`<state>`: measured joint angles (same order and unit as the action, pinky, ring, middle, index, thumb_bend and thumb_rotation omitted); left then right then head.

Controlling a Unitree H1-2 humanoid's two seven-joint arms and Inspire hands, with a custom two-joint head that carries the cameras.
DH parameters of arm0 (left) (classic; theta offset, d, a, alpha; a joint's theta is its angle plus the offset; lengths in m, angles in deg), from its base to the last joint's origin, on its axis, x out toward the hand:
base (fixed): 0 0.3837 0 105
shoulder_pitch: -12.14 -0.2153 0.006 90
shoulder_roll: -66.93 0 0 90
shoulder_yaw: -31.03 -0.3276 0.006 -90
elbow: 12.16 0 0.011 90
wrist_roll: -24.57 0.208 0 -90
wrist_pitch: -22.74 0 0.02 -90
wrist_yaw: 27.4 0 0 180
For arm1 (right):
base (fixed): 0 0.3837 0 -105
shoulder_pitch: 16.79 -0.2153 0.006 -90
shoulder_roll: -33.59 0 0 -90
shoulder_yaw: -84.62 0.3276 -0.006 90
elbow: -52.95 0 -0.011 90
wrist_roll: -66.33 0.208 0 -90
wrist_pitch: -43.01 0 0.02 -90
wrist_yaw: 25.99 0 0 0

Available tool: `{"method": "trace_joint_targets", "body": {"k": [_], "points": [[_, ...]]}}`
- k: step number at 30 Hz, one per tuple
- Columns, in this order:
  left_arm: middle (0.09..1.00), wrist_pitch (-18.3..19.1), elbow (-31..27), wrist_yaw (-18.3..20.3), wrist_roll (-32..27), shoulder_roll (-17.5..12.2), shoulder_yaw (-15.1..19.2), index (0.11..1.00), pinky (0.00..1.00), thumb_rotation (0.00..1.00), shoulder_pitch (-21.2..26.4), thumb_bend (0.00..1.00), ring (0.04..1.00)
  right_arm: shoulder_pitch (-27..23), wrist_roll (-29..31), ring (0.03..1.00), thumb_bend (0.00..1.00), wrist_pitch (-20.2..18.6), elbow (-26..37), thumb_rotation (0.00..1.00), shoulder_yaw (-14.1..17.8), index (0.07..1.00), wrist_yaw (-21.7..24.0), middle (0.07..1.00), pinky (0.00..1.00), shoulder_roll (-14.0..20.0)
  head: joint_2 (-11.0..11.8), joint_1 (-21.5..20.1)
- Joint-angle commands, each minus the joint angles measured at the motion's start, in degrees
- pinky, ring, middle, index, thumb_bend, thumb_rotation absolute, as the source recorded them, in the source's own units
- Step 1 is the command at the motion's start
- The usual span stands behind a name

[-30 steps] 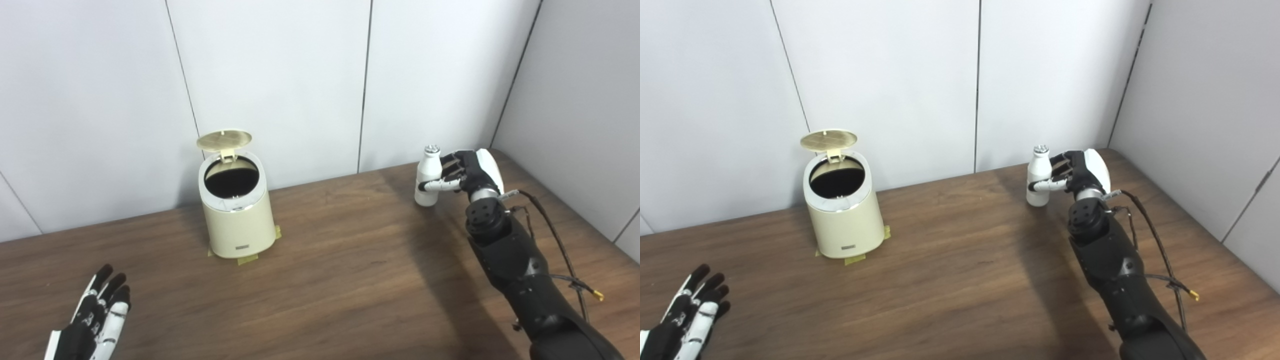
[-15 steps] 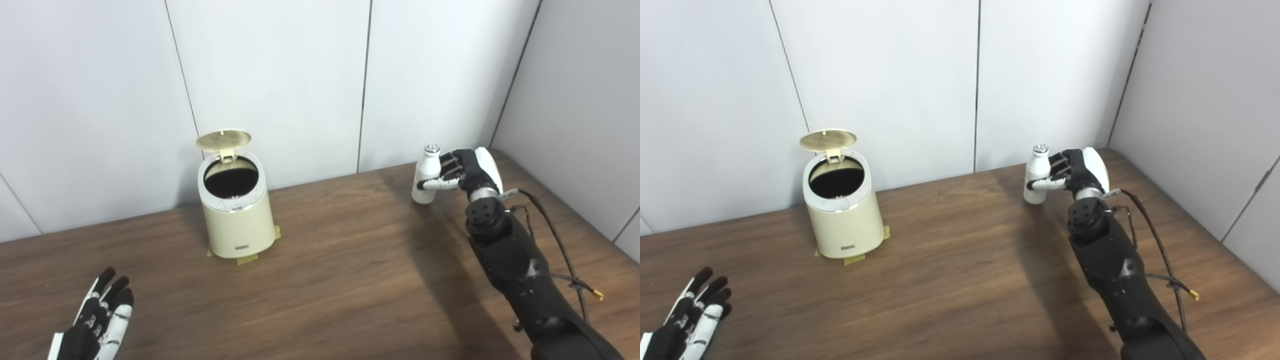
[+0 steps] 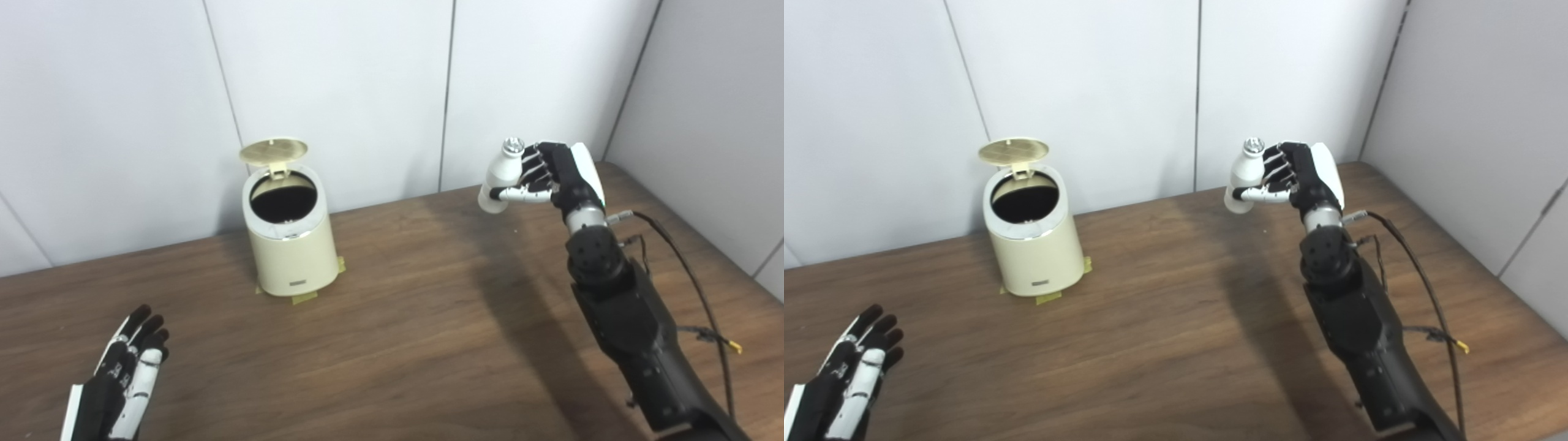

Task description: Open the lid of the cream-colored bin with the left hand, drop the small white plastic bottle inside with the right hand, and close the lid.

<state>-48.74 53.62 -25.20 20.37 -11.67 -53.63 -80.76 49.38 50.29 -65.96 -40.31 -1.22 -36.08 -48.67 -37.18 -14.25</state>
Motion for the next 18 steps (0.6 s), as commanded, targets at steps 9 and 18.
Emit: {"method": "trace_joint_targets", "body": {"k": [9, 18], "points": [[0.840, -7.2, 3.5, -0.7, 2.6, 0.2, -1.1, 0.853, 0.83, 0.54, 0.1, 0.56, 0.835, -4.5, -2.5, 0.405, 0.53, -0.7, 13.2, 0.00, -3.5, 0.499, 3.5, 0.461, 0.34, -5.5, 0.0, 9.0], [0.841, -8.6, 5.4, -2.4, 6.4, 2.0, -4.2, 0.856, 0.82, 0.58, -0.7, 0.57, 0.845, -7.4, -4.7, 0.423, 0.52, 2.9, 12.7, 0.00, -7.7, 0.502, 4.0, 0.476, 0.35, -10.4, 1.4, 13.7]]}}
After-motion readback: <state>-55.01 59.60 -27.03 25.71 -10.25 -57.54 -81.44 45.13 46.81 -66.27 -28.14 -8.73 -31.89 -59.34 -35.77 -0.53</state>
